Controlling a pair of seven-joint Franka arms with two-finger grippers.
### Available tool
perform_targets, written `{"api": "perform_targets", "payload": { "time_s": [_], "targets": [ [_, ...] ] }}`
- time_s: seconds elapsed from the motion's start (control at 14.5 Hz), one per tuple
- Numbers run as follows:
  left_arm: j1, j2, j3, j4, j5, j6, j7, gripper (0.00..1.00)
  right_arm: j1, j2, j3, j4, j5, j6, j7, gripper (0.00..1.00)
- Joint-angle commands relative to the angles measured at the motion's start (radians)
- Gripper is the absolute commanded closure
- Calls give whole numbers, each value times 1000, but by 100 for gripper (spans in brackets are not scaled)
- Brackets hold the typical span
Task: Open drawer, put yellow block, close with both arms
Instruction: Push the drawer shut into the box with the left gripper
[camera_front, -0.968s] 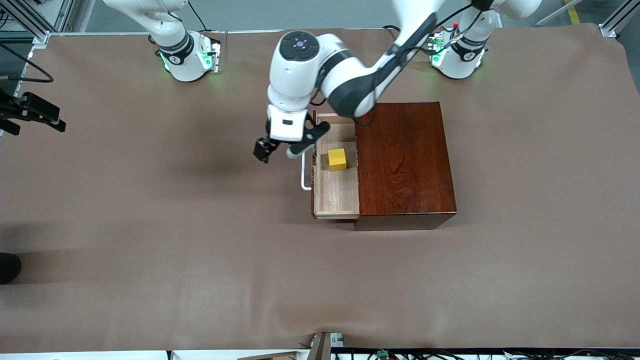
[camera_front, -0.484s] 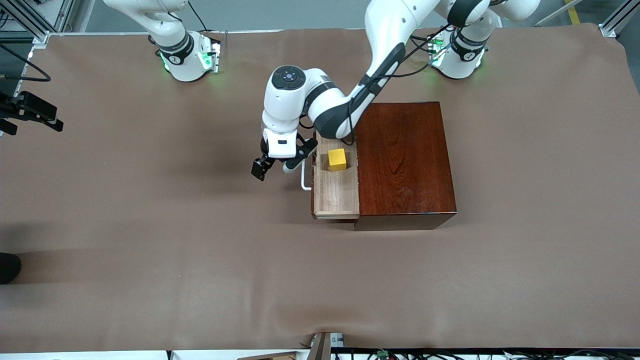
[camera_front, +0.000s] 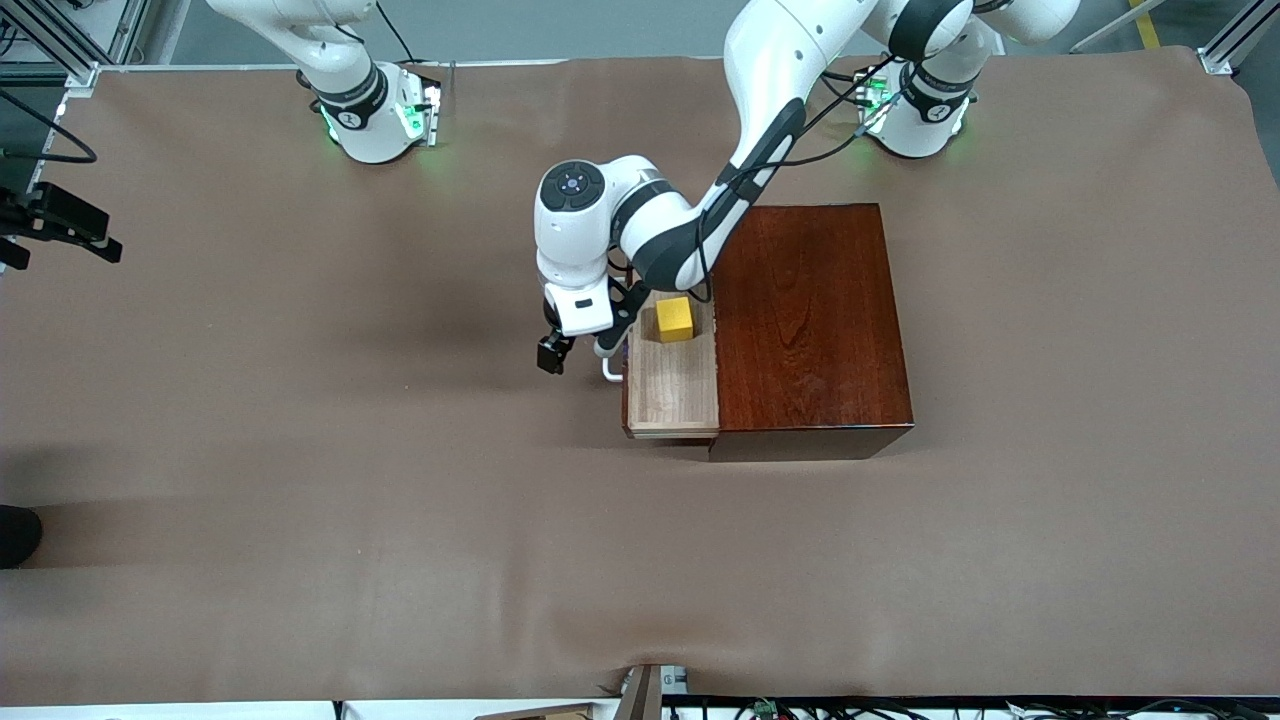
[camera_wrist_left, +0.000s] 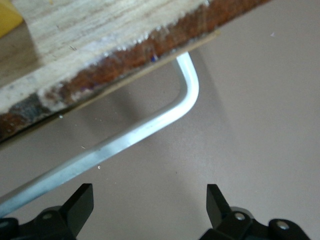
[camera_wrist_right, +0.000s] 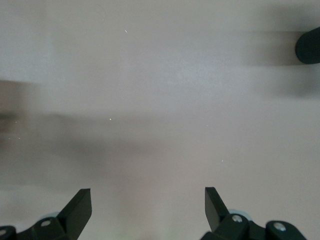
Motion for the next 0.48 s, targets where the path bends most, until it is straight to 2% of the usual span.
{"api": "perform_targets", "payload": {
  "time_s": [0.0, 0.41],
  "targets": [
    [-16, 10, 20, 39, -3, -65, -20, 0, -27, -12, 17, -12, -21, -18, -11, 0],
    [-5, -1, 26, 31, 4, -220, -18, 0, -23, -12, 20, -3, -20, -26, -4, 0]
  ]
}}
